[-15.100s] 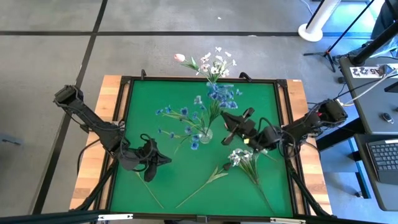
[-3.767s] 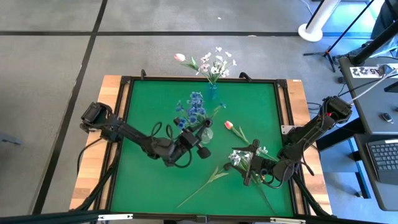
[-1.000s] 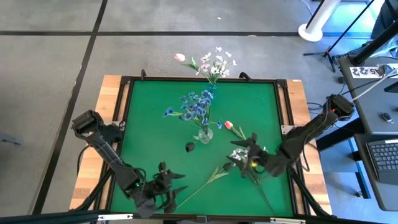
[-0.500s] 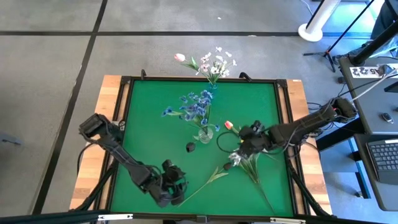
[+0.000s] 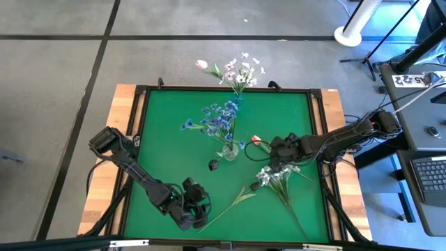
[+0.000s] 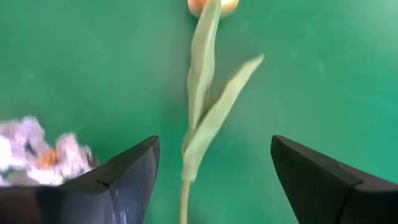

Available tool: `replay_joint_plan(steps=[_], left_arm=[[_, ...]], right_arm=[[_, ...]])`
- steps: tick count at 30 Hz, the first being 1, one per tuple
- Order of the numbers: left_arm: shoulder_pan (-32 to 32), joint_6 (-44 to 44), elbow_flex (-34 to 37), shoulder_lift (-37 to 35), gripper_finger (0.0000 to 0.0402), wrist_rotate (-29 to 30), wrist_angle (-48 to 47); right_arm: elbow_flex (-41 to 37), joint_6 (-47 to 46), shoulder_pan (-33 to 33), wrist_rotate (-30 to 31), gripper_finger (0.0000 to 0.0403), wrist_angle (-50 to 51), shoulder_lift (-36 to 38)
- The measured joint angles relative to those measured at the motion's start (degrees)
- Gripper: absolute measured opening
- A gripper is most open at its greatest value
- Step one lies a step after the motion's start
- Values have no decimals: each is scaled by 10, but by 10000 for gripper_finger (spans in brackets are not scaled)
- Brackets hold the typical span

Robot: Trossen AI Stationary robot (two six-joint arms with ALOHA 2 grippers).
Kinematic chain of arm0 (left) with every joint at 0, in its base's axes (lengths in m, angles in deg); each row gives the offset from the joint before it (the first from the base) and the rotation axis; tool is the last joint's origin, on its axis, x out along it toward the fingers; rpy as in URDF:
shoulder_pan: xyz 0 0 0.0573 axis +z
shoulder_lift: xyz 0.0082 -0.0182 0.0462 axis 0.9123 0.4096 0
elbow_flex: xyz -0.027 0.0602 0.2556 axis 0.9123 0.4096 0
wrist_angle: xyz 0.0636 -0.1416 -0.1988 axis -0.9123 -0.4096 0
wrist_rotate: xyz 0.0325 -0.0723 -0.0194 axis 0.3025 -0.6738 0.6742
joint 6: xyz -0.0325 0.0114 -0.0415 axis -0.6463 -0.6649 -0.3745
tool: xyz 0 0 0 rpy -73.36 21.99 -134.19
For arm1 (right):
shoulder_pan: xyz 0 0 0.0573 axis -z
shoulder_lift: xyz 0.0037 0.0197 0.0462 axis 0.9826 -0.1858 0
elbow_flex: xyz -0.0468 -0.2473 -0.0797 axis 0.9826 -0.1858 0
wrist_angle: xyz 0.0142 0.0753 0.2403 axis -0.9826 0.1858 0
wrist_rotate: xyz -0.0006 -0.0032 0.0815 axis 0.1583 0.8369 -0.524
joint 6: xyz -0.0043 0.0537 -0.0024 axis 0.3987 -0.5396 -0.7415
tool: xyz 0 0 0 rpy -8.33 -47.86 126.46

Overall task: Sort flowers into vase by color
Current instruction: Put the white flowers into the blue transparent vase

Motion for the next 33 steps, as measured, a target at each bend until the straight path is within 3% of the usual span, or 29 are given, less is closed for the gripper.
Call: replay_joint_plan(steps=[7, 16, 22, 24, 28, 33], left_arm=[[2, 10, 0, 0, 195, 0, 0], [8, 10, 0, 0, 195, -2, 0], [0, 6, 0, 0, 195, -2, 0], [-1, 6, 0, 0, 195, -2, 0], [-1, 3, 0, 0, 195, -2, 0], [2, 0, 0, 0, 195, -2, 0]], right_arm=[[25, -56, -15, -152, 307, 25, 2], [158, -117, -120, -74, 307, 160, 3], [171, -221, -246, -75, 307, 156, -1], [171, -280, -292, -51, 307, 156, -10], [171, -378, -379, -10, 307, 119, -52], [171, -453, -434, -27, 307, 69, -128]])
